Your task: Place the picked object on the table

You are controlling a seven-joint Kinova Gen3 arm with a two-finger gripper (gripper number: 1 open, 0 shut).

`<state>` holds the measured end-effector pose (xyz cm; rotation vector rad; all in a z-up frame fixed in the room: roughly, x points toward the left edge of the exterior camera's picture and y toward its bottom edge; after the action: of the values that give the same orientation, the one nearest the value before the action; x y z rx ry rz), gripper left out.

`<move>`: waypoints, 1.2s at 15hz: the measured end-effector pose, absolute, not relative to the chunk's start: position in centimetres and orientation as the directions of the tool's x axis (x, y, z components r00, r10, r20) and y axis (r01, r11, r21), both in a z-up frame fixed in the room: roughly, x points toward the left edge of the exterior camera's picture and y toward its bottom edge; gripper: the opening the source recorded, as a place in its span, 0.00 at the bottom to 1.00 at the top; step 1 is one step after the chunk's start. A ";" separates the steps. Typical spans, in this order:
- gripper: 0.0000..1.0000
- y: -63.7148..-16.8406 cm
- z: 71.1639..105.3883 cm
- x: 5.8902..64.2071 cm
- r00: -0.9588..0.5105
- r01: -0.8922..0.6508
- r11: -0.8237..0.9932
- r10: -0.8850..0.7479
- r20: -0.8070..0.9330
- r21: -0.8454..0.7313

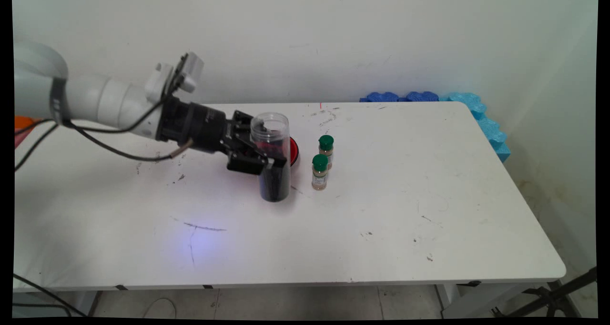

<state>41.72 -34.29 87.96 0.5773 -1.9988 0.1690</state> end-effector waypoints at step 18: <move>0.00 -33.9 78.9 39.2 -0.381 -0.478 0.871 -0.324 0.866 0.115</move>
<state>39.19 -33.92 78.88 0.5862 -2.0007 0.1862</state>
